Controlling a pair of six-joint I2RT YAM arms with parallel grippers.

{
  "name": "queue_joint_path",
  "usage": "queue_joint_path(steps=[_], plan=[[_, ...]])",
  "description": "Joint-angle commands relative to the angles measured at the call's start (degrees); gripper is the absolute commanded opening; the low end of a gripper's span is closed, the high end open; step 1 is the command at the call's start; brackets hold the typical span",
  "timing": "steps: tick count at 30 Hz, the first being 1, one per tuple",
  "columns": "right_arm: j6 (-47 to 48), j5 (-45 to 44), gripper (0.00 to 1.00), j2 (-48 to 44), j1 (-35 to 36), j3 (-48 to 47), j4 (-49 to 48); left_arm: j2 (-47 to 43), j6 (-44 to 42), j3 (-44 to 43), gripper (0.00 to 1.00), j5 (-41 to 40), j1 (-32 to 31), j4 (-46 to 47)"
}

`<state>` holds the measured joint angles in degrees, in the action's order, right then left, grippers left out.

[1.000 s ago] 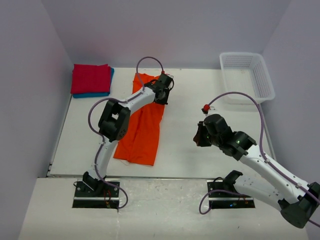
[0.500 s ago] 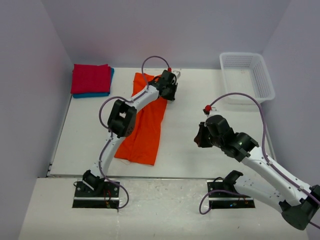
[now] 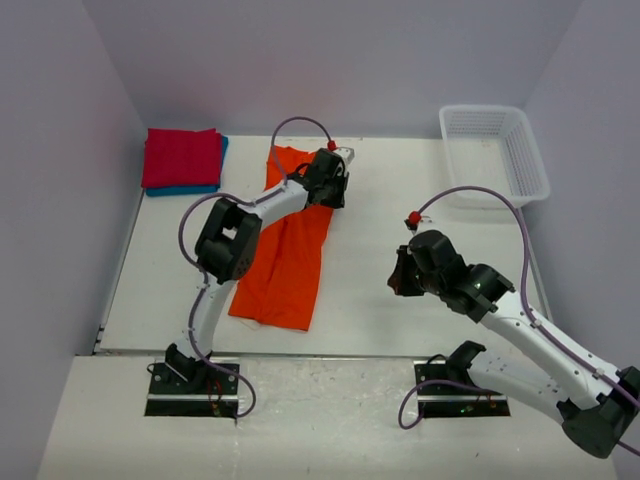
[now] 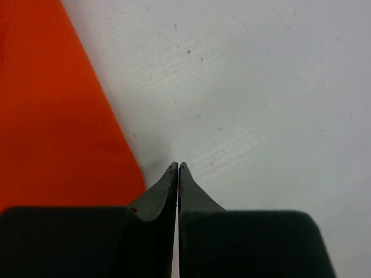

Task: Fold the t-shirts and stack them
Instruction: Rotate the tshirt 90 degrees

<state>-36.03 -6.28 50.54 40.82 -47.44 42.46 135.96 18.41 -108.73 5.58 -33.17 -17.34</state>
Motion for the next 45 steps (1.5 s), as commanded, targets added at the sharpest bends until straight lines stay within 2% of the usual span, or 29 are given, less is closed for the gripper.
queue_joint_path(steps=[1,6,9,11,13,22,28,39,45], plan=[[-0.4,0.8,0.0,-0.1,0.1,-1.0,-0.4,-13.5,-0.7,7.8,0.0,-5.3,-1.2,7.4],[0.1,1.8,0.0,0.6,0.1,-0.3,-1.3,-19.8,-1.9,15.3,0.0,-6.3,-1.3,10.7],[0.1,1.7,0.0,0.0,0.1,0.2,-1.1,-19.4,-1.7,13.6,0.0,-12.7,-1.2,5.2],[0.1,1.4,0.0,-1.2,0.1,0.2,-1.0,-17.4,-1.2,9.8,0.0,-17.9,-1.2,-2.1],[0.0,1.2,0.0,-1.9,0.1,0.5,-0.9,-16.1,-1.1,8.3,0.0,-19.6,-1.2,-5.9],[0.1,1.4,0.0,-2.0,0.1,0.8,-0.9,-16.1,0.6,10.1,0.0,-24.4,-1.4,-10.4],[-0.1,1.4,0.0,-2.1,0.1,0.6,-0.9,-12.8,1.4,10.3,0.0,-24.0,-1.5,-13.0],[-0.6,1.5,0.0,-1.3,0.1,0.9,-1.5,-7.6,1.6,10.4,0.01,-21.4,-1.8,-12.1],[-0.6,1.3,0.0,-0.8,0.1,0.9,-1.7,-2.4,0.9,7.0,0.01,-16.1,-2.0,-12.4]])
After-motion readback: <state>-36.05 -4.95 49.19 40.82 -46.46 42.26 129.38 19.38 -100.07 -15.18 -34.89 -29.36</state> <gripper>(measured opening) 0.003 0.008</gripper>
